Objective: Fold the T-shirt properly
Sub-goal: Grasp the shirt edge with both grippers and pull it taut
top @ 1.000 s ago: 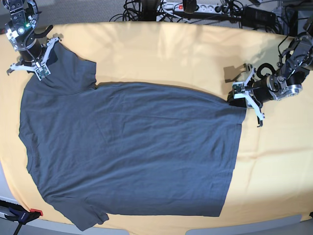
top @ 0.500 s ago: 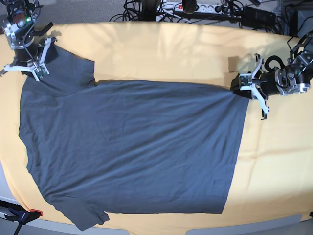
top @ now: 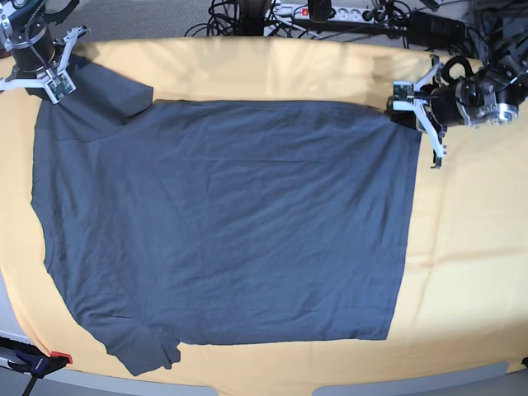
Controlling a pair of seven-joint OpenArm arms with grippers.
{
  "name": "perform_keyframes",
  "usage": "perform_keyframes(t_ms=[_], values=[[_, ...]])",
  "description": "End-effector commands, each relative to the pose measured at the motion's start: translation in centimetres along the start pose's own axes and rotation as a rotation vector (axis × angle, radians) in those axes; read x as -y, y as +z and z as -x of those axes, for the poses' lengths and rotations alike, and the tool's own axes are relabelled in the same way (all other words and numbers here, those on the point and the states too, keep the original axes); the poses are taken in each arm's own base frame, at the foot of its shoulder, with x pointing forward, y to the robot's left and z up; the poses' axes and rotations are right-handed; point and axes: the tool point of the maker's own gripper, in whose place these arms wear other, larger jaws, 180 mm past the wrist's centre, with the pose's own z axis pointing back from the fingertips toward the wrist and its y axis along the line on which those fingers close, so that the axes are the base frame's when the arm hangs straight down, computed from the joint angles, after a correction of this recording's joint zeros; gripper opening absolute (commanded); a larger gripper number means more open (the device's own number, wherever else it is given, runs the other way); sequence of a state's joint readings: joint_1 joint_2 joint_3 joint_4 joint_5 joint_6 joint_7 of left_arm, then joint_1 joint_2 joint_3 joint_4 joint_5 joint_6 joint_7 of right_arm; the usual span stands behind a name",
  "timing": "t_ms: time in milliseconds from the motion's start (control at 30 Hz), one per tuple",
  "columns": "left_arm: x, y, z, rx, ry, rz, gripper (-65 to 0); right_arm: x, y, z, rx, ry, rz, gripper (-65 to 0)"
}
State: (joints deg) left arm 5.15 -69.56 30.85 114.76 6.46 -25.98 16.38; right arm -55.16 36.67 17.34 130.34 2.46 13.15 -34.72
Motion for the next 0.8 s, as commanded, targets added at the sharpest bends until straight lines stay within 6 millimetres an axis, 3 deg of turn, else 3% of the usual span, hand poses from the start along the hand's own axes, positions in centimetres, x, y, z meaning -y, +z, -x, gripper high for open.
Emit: perform_keyframes(t_ms=[0,200,433,600,767], values=[[-0.3,0.6,0.0,-0.019,-0.017,-0.014,-65.0,0.3,0.3,-0.7,0.026,0.002,0.001,-65.0],[2.9,1.4,-0.3,-0.129,-0.022,0.018,-65.0,0.0,0.3,0.0,-0.009,0.000,-0.017,-65.0],[3.7,3.7,-0.9,-0.209,-0.127,-0.024,-65.0,-0.6,1.7,0.6,-0.074,0.010,-0.030,-65.0],[3.3,4.5,-1.2,-0.231,-0.167,-0.048,-65.0,-0.7,3.0,4.1,-0.218,0.036,0.008,-65.0],[3.2,4.9,-0.3,-0.267,-0.182,-0.040,-65.0,-0.8,4.2,5.9,-0.275,0.093,0.030,-65.0]])
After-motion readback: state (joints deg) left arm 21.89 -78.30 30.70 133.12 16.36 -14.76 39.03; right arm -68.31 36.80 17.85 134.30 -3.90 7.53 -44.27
